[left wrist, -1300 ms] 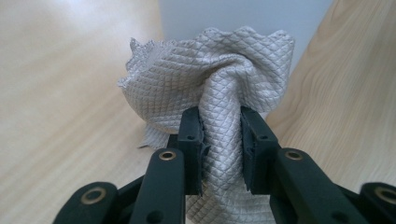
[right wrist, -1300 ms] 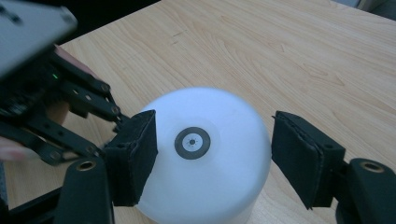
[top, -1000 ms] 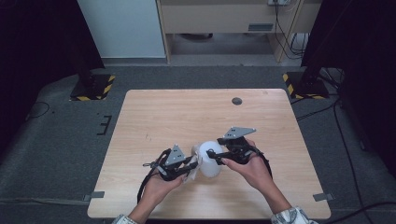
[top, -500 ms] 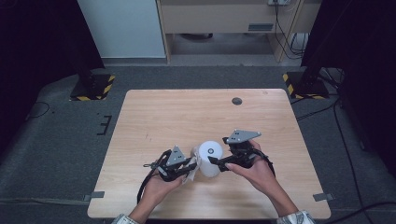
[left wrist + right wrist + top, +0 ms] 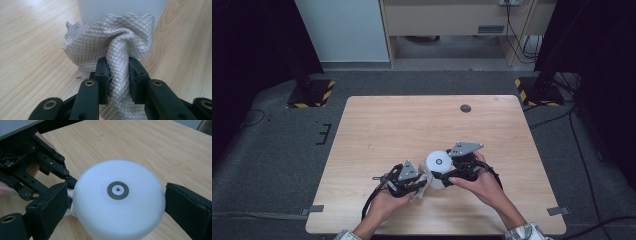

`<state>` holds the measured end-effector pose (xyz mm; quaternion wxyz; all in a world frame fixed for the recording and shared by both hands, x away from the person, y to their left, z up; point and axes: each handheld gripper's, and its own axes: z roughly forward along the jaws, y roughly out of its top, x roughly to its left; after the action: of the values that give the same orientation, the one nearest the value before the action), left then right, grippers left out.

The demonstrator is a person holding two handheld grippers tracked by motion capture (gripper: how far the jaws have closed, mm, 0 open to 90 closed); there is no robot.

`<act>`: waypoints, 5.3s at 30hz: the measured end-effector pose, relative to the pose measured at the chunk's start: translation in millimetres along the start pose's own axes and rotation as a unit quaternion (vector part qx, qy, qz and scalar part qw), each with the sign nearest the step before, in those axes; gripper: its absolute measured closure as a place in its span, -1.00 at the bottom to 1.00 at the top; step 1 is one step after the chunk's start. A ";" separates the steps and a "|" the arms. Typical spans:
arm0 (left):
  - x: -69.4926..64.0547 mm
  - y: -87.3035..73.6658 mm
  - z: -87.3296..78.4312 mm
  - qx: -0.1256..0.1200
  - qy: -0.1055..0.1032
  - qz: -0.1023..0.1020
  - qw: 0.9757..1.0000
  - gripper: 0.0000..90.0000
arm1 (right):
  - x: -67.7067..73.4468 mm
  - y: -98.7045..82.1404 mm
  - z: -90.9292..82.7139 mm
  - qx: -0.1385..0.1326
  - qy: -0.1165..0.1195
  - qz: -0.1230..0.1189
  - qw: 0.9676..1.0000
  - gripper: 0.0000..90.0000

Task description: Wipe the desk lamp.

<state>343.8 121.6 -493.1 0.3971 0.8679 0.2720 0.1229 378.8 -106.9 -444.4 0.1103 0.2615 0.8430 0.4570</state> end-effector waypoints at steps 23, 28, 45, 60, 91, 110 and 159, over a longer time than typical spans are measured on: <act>-3.4 2.3 11.5 0.019 -0.002 0.004 1.000 0.59 | -3.6 -1.1 4.9 0.010 -0.006 -0.008 1.000 -0.80; -0.4 10.9 -11.4 -0.049 0.016 -0.010 0.999 0.60 | -3.5 -2.9 3.5 0.015 -0.005 -0.009 1.000 -0.79; -3.6 -5.1 17.8 0.039 -0.013 -0.008 0.999 0.59 | 2.6 -7.0 -2.3 0.016 -0.004 -0.010 1.000 -0.80; 17.7 10.9 -15.9 -0.060 0.017 -0.042 0.997 0.60 | 7.7 -7.2 -0.5 0.019 0.007 -0.015 1.000 -0.80; 4.7 12.0 -21.3 -0.039 -0.024 -0.013 0.999 0.60 | 5.2 -9.4 3.7 0.013 0.000 -0.010 1.000 -0.80; 20.3 9.7 -17.4 -0.068 -0.017 -0.035 0.997 0.60 | 6.8 -9.5 2.6 0.016 0.001 -0.009 1.000 -0.80; 34.2 26.8 -6.7 -0.030 -0.054 -0.025 0.998 0.59 | 11.3 -41.2 -3.2 0.001 -0.011 -0.006 1.000 -0.80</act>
<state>379.0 130.9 -468.6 0.4402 0.8537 0.2683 0.0736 353.9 -121.4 -476.2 0.1225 0.2613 0.8439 0.4523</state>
